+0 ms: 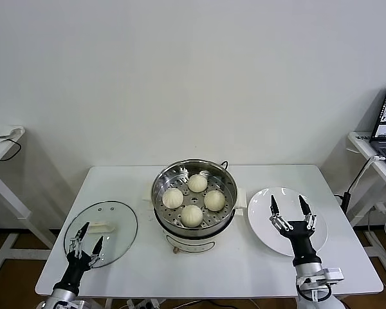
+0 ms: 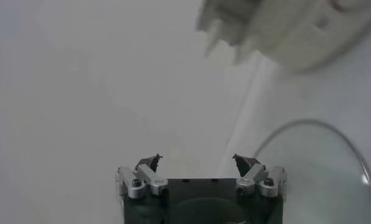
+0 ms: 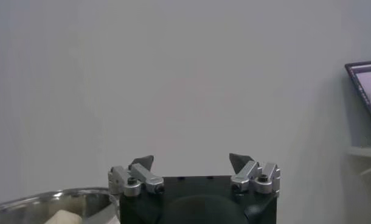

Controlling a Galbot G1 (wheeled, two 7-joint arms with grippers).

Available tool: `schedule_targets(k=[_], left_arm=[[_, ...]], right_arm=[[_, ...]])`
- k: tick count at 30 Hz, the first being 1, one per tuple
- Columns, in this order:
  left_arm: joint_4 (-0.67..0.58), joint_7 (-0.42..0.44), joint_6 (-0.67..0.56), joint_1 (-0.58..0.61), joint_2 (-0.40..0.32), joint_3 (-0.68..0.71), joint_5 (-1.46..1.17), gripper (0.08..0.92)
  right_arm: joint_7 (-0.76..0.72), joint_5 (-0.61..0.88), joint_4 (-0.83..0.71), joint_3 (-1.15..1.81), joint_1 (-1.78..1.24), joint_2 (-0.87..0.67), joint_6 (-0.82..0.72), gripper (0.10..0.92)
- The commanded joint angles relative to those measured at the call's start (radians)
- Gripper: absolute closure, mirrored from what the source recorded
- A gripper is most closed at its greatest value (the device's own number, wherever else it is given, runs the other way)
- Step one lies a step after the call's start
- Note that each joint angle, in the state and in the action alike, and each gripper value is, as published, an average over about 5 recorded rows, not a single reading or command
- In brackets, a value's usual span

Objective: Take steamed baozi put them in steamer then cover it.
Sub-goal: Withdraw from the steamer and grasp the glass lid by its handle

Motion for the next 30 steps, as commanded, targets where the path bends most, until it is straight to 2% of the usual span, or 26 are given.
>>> schedule_targets(k=[1,30], left_arm=[[0.125,-0.120,-0.027,-0.050,0.011,-0.015,0.298,0.177],[0.246,-0.120,0.045,-0.244,0.012,-0.006,0.318,0.177]], right_arm=[[0.007,-0.014,-0.013,-0.007,-0.014,0.025,0.015,0.203],[0.004,-0.056,-0.048,-0.041,-0.015,0.030,0.023,0.203]])
